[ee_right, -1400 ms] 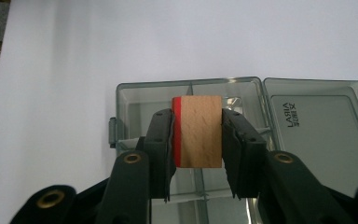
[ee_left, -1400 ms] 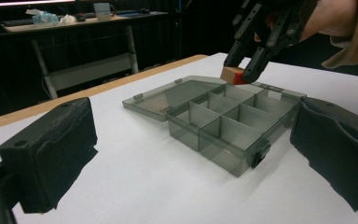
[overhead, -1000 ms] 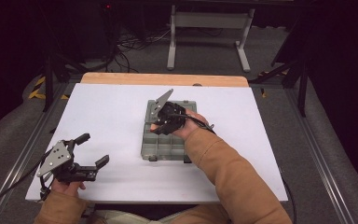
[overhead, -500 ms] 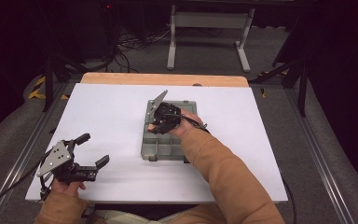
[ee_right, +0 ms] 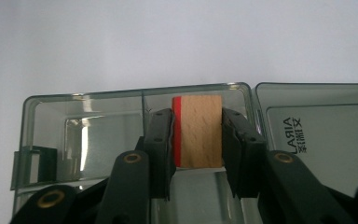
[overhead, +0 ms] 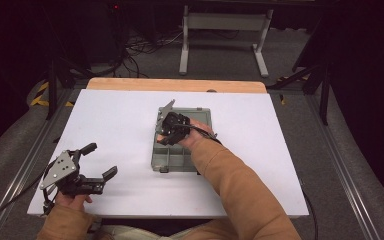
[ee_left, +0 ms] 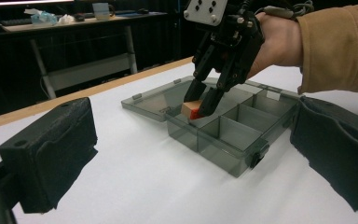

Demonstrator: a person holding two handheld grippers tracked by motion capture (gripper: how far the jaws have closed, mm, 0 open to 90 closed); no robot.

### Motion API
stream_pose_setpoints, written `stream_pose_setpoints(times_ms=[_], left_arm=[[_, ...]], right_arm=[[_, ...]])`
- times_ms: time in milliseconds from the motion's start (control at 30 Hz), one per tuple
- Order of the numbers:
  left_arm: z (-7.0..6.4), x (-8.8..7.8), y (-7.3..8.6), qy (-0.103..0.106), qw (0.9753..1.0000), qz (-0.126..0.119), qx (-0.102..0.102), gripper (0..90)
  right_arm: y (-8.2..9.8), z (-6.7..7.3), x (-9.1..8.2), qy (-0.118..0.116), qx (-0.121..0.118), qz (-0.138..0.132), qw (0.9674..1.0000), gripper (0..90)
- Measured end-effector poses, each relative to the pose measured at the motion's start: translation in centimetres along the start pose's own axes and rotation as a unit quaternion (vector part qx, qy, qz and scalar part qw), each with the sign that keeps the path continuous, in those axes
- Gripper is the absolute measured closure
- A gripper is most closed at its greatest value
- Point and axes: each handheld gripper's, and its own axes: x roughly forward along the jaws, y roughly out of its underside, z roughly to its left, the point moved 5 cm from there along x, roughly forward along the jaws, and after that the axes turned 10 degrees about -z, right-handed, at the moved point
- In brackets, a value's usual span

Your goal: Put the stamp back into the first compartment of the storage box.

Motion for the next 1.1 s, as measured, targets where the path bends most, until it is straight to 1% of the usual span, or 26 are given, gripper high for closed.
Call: stream_pose_setpoints(times_ms=[67,133,200,333,367,500,667,767,900,1100], left_arm=[[0.0,0.0,0.0,0.0,1.0,0.0,0.0,1.1],[0.0,0.0,0.0,0.0,1.0,0.0,0.0,1.1],[0.0,0.0,0.0,0.0,1.0,0.0,0.0,1.1],[0.0,0.0,0.0,-0.001,1.0,0.0,0.0,1.1],[0.0,0.0,0.0,0.001,1.0,-0.001,0.0,1.1],[0.0,0.0,0.0,0.0,1.0,0.0,-0.001,1.1],[0.0,0.0,0.0,-0.001,1.0,0.0,0.0,1.1],[0.0,0.0,0.0,-0.001,1.0,0.0,-0.001,1.1],[0.0,0.0,0.0,-0.001,1.0,0.0,-0.002,1.1],[0.0,0.0,0.0,-0.001,1.0,-0.001,-0.001,1.1]], right_arm=[[0.1,-0.1,0.3,0.0,0.001,0.0,1.0,65.7],[0.2,0.0,0.4,-0.001,0.004,0.006,1.0,65.7],[0.3,-0.1,0.6,-0.002,0.001,0.006,1.0,65.7],[0.3,-0.1,0.8,-0.002,0.004,0.008,1.0,65.7],[0.3,0.0,0.8,-0.001,0.008,0.01,0.9999,65.7],[0.5,0.0,1.1,-0.003,0.008,0.014,0.9999,65.7],[0.6,0.1,1.4,-0.004,0.017,0.02,0.9997,65.7],[0.7,0.1,1.5,-0.006,0.016,0.023,0.9996,65.6],[0.7,0.1,1.5,-0.006,0.016,0.022,0.9996,65.4],[0.6,0.2,1.4,-0.003,0.015,0.017,0.9997,60.9]])
